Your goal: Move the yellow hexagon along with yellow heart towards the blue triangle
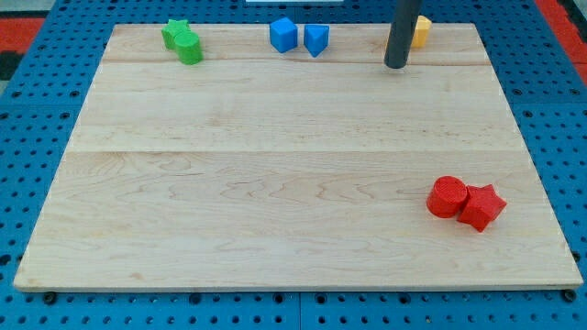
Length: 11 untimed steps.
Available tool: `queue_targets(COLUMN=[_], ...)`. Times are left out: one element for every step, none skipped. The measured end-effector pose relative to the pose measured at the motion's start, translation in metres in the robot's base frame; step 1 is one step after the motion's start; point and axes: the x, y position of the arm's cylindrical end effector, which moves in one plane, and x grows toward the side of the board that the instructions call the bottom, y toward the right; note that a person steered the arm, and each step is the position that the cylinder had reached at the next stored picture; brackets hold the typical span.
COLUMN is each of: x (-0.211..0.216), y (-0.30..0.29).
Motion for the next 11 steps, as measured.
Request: queue_targets(x=[0.000,-0.012,-0.033,-0.037,-0.089,-0.091,-0.092,-0.091,-0.091,-0.088,-0.087], y=[-0.001,-0.006,0.061,0.117,0.116,0.111,0.095,0.065,0.009,-0.016,-0.017])
